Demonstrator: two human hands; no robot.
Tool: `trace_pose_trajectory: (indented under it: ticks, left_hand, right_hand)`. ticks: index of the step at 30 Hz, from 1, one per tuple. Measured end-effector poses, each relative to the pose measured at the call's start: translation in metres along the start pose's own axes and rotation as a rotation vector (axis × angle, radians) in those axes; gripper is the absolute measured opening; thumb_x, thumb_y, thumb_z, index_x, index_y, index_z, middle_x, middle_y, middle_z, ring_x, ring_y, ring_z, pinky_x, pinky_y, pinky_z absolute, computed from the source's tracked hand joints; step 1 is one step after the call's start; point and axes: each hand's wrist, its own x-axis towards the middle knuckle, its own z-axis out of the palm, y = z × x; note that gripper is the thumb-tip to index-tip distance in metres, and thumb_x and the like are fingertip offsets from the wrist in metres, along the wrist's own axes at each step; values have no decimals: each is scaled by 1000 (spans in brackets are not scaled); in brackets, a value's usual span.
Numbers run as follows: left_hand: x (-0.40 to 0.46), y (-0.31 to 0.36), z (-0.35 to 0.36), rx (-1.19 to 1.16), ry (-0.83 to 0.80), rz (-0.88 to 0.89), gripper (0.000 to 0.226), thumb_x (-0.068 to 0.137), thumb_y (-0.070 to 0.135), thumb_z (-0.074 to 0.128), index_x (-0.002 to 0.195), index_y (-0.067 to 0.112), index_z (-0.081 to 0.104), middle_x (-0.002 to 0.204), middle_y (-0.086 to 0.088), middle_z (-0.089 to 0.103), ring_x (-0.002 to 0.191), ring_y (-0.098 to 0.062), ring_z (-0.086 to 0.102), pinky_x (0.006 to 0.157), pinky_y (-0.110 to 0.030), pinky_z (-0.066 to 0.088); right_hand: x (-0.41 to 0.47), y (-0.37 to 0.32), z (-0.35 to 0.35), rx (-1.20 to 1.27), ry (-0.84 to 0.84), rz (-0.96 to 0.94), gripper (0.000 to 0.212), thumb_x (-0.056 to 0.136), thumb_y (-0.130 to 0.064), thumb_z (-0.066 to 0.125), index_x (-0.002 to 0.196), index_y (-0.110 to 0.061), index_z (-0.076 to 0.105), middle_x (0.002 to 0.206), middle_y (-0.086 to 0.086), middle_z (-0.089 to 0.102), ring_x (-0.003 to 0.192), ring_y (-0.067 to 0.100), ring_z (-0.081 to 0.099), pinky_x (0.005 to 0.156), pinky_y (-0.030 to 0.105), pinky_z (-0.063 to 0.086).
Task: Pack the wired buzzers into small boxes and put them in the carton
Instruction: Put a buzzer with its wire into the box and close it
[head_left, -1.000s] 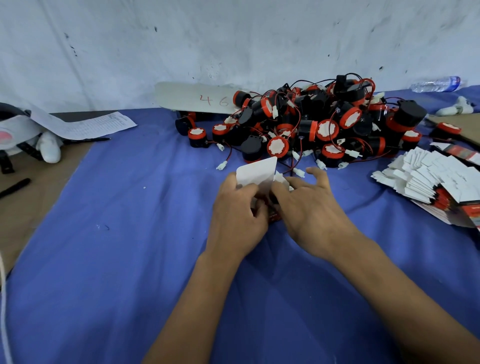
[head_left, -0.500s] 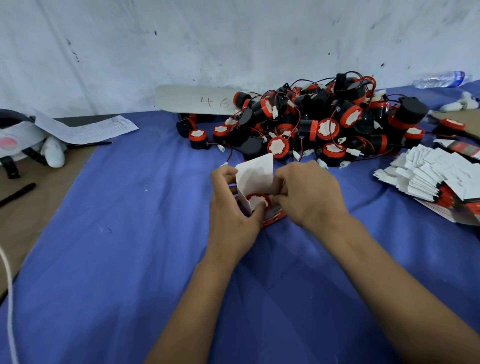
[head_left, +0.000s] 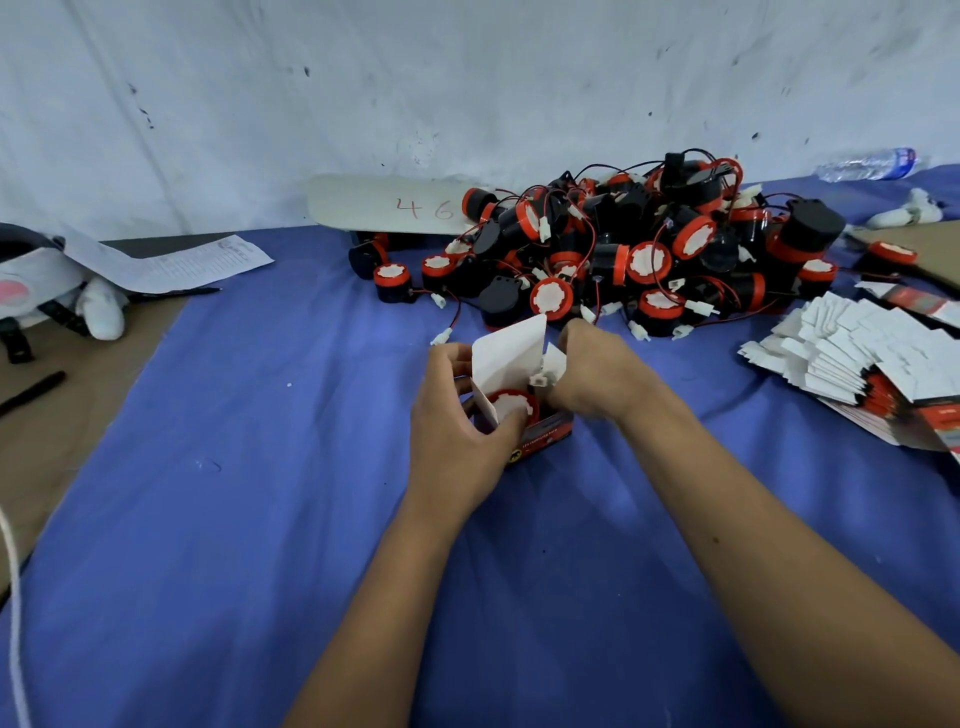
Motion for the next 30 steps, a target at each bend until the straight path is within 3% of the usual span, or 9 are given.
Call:
trace_pose_trajectory:
  ticks: [3, 6, 13, 15, 18, 22, 24, 27, 30]
  left_hand:
    - [-1, 5, 1, 198, 90, 149, 64, 74, 20, 81, 128, 21, 47, 130, 5, 53, 120, -14, 56, 97, -31, 53]
    - [-2, 9, 4, 444, 186, 366, 57, 74, 23, 78, 123, 20, 49, 139, -5, 40, 129, -26, 41, 108, -20, 33]
    - [-5, 5, 9, 505, -13, 218, 37, 83, 27, 79, 116, 19, 62, 149, -5, 33, 131, -24, 42, 91, -23, 45]
    - [-5, 5, 8, 460, -33, 226, 31, 85, 26, 74, 111, 19, 60, 141, -1, 38, 119, -21, 51, 82, -18, 48]
    - [-5, 5, 9, 474, -52, 248, 20, 87, 24, 69, 104, 19, 62, 136, 2, 36, 107, -20, 55, 74, -3, 35]
    - [-4, 4, 8, 484, -65, 276, 10, 88, 22, 67, 95, 15, 69, 137, 7, 33, 104, -21, 58, 77, 1, 33]
    - [-4, 5, 7, 457, -91, 296, 21, 89, 27, 60, 96, 16, 76, 134, 9, 34, 106, -17, 58, 81, 2, 34]
    - [-3, 5, 5, 434, -133, 320, 20, 88, 22, 61, 94, 16, 79, 127, 8, 38, 102, -14, 59, 78, -2, 40]
    - [-2, 4, 3, 451, -126, 292, 17, 86, 20, 63, 88, 17, 79, 130, 4, 41, 103, -15, 58, 75, -17, 48]
  right_hand:
    - [1, 2, 3, -10, 37, -42, 36, 84, -20, 74, 107, -6, 50, 99, 11, 61, 91, 31, 58, 66, 37, 39]
    - [-7, -1, 0, -9, 117, -138, 32, 83, -17, 73, 103, -7, 50, 93, 11, 63, 86, 33, 59, 65, 44, 47]
    - [-29, -4, -16, 5, 264, -323, 42, 74, -14, 80, 96, -16, 45, 91, 0, 53, 76, 27, 53, 65, 52, 51]
    - [-34, -1, -18, -45, 306, -382, 34, 78, -14, 82, 96, -21, 54, 96, -3, 52, 81, 25, 56, 69, 49, 53]
    - [-36, 6, -16, -59, 285, -406, 15, 89, -12, 74, 102, -22, 74, 100, -1, 60, 91, 23, 59, 78, 44, 54]
    - [-37, 7, -8, -51, 325, -382, 15, 95, -15, 68, 102, -22, 80, 99, -2, 61, 93, 19, 56, 75, 40, 53]
    - [-37, 3, 0, -155, 346, -330, 16, 96, -19, 65, 101, -25, 79, 99, -4, 56, 97, 16, 49, 70, 37, 53]
    - [-38, -6, 10, -240, 308, -242, 12, 96, -20, 63, 94, -24, 74, 95, -6, 42, 98, 16, 44, 62, 32, 43]
    - [-34, -4, 9, -325, 197, -251, 22, 102, -21, 53, 104, -27, 74, 100, -2, 38, 112, 22, 41, 71, 29, 35]
